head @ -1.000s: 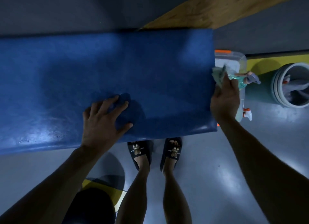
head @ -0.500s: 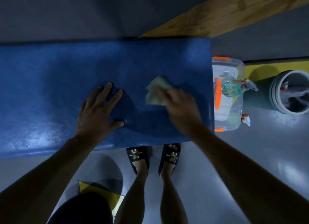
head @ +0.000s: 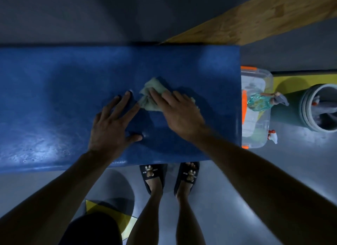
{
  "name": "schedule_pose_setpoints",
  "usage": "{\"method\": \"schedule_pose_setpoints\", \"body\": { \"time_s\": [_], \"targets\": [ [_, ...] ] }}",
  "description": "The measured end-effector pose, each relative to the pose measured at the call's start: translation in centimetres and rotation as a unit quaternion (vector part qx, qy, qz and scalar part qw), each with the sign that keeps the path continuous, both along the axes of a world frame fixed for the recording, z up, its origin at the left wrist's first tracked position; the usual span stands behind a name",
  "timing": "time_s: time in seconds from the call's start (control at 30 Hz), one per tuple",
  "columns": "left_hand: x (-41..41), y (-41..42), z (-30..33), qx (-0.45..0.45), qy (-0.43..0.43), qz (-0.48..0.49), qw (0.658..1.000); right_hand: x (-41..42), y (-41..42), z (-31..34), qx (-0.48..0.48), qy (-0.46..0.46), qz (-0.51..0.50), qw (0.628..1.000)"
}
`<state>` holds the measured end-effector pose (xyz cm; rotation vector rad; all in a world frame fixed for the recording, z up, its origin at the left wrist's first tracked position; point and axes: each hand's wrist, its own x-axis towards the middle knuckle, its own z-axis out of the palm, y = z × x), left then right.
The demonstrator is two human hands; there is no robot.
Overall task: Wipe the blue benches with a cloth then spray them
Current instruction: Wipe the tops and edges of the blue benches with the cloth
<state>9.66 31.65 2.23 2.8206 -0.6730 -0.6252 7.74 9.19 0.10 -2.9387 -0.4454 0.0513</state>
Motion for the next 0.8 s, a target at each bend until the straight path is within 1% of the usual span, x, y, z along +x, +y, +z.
{"method": "schedule_pose_setpoints", "body": {
  "time_s": [0.03, 0.07, 0.13, 0.17, 0.2, 0.23, 0.27, 0.3, 0.33, 0.37, 0.4, 0.47, 0.5, 0.53, 0.57, 0.6, 0.63, 0.67, 0.7, 0.73, 0.77, 0.8],
  "targets": [
    [0.0, 0.1, 0.0, -0.003, 0.000, 0.001, 1.000, 0.2, -2.2, 0.0, -0.016, 0.006, 0.017, 1.000],
    [0.0, 0.1, 0.0, -0.005, -0.002, 0.003, 1.000, 0.3, -4.7, -0.1, -0.026, 0.006, -0.003, 1.000],
    [0.0, 0.1, 0.0, -0.005, -0.004, 0.005, 1.000, 0.2, -10.1, -0.6, -0.031, -0.001, -0.112, 0.993],
    [0.1, 0.1, 0.0, -0.004, -0.005, 0.006, 1.000, 0.0, -12.3, -0.4, -0.020, -0.003, -0.183, 0.983],
    [0.1, 0.0, -0.1, -0.005, -0.006, 0.006, 1.000, -0.2, -13.4, -0.2, -0.005, -0.003, -0.268, 0.963],
    [0.1, 0.0, -0.1, -0.007, -0.007, 0.008, 1.000, -0.1, -13.4, -0.2, 0.005, -0.002, -0.365, 0.931],
    [0.1, 0.1, -0.2, -0.009, -0.008, 0.009, 1.000, 0.4, -12.3, -0.5, 0.003, 0.008, -0.461, 0.887],
    [0.0, 0.1, -0.3, -0.011, -0.008, 0.009, 1.000, 1.2, -10.7, -0.9, -0.007, 0.022, -0.527, 0.850],
    [0.0, 0.1, -0.4, -0.011, -0.009, 0.007, 1.000, 2.0, -8.5, -1.1, -0.021, 0.030, -0.541, 0.840],
    [0.0, 0.1, -0.5, -0.010, -0.010, 0.007, 1.000, 2.9, -5.9, -1.1, -0.018, 0.017, -0.517, 0.856],
    [0.0, 0.1, -0.5, -0.008, -0.011, 0.008, 1.000, 3.6, -3.1, -1.0, 0.003, 0.000, -0.462, 0.887],
    [0.1, 0.0, -0.3, -0.002, -0.010, 0.009, 1.000, 3.9, 1.4, -0.6, 0.012, -0.003, -0.282, 0.959],
    [0.1, 0.0, -0.2, 0.002, -0.007, 0.008, 1.000, 3.8, 2.3, -0.2, 0.009, 0.010, -0.185, 0.983],
    [0.2, 0.0, -0.2, 0.006, -0.004, 0.007, 1.000, 4.1, 1.9, 0.4, 0.004, 0.023, -0.104, 0.994],
    [0.2, 0.0, -0.1, 0.009, -0.003, 0.007, 1.000, 4.4, 0.3, 0.7, -0.002, 0.029, -0.047, 0.998],
    [0.2, 0.0, -0.1, 0.010, -0.004, 0.008, 1.000, 4.7, -2.1, 0.9, -0.005, 0.026, -0.032, 0.999],
    [0.2, -0.1, -0.2, 0.011, -0.005, 0.011, 1.000, 4.8, -4.8, 0.8, -0.004, 0.011, -0.054, 0.998],
    [0.1, -0.1, -0.2, 0.013, -0.005, 0.013, 1.000, 4.8, -8.1, 0.5, -0.003, -0.007, -0.112, 0.994],
    [0.1, -0.2, -0.2, 0.015, -0.004, 0.014, 1.000, 4.7, -11.5, 0.3, 0.003, -0.016, -0.204, 0.979],
    [0.1, -0.2, -0.2, 0.016, -0.003, 0.015, 1.000, 4.5, -14.2, 0.0, 0.016, -0.014, -0.310, 0.950],
    [0.0, -0.1, -0.3, 0.016, -0.005, 0.017, 1.000, 4.2, -15.7, -0.3, 0.037, -0.010, -0.403, 0.914],
    [0.0, -0.1, -0.4, 0.016, -0.008, 0.019, 1.000, 4.1, -15.9, -0.6, 0.060, -0.007, -0.466, 0.883]
  ]
}}
